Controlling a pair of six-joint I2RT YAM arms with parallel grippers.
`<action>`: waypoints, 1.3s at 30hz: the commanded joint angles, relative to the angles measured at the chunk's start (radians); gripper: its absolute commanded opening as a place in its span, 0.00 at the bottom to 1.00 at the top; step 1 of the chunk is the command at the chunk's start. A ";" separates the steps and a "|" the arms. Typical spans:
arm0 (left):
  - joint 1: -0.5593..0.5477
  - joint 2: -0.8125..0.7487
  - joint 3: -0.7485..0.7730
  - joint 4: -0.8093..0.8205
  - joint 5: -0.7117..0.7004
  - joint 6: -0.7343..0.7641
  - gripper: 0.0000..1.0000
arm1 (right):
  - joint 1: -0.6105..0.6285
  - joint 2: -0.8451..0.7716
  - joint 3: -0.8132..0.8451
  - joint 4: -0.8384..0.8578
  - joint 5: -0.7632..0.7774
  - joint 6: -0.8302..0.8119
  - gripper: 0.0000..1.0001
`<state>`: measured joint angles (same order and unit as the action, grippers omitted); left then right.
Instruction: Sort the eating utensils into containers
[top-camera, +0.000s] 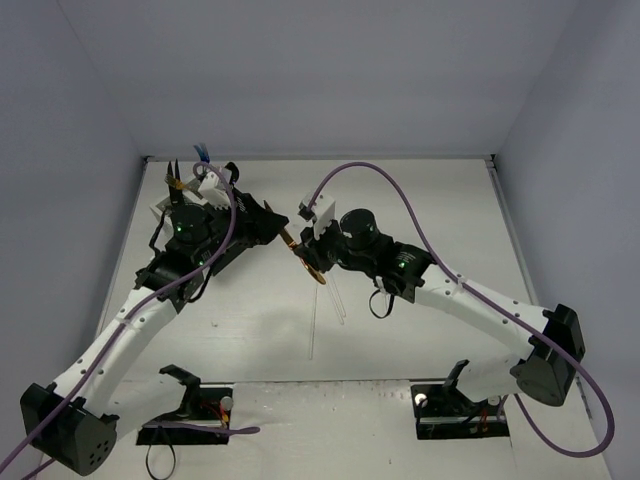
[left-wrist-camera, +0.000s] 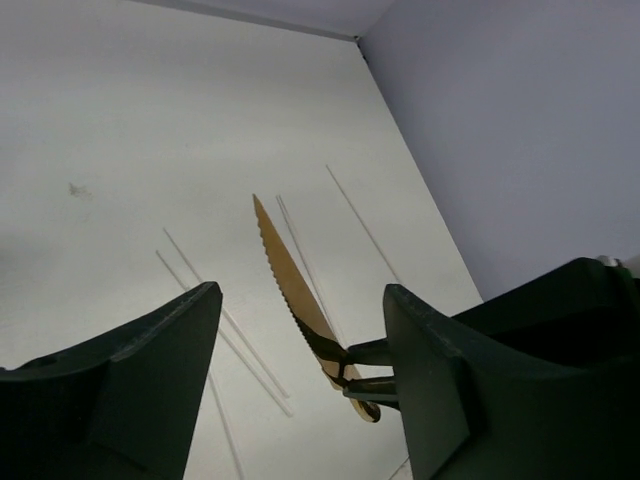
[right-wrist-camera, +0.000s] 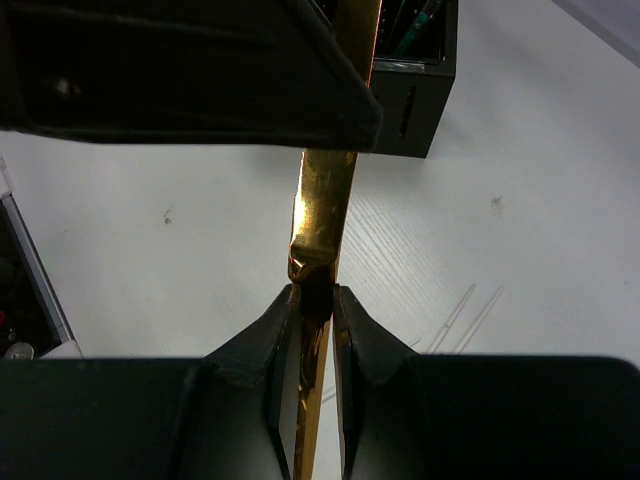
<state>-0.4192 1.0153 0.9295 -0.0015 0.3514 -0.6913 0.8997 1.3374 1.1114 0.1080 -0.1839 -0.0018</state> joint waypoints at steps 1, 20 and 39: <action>-0.019 0.016 0.073 0.078 -0.021 0.000 0.54 | 0.008 -0.060 0.011 0.093 -0.018 0.002 0.00; -0.038 -0.021 0.155 -0.041 -0.186 0.129 0.00 | 0.007 -0.097 -0.045 0.102 0.023 0.036 0.69; 0.540 0.327 0.596 -0.142 -0.429 0.473 0.00 | -0.008 -0.294 -0.291 0.093 0.122 0.103 0.80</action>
<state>0.0551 1.2589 1.4814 -0.2442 -0.0576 -0.2555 0.8970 1.0823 0.8349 0.1377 -0.0841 0.0728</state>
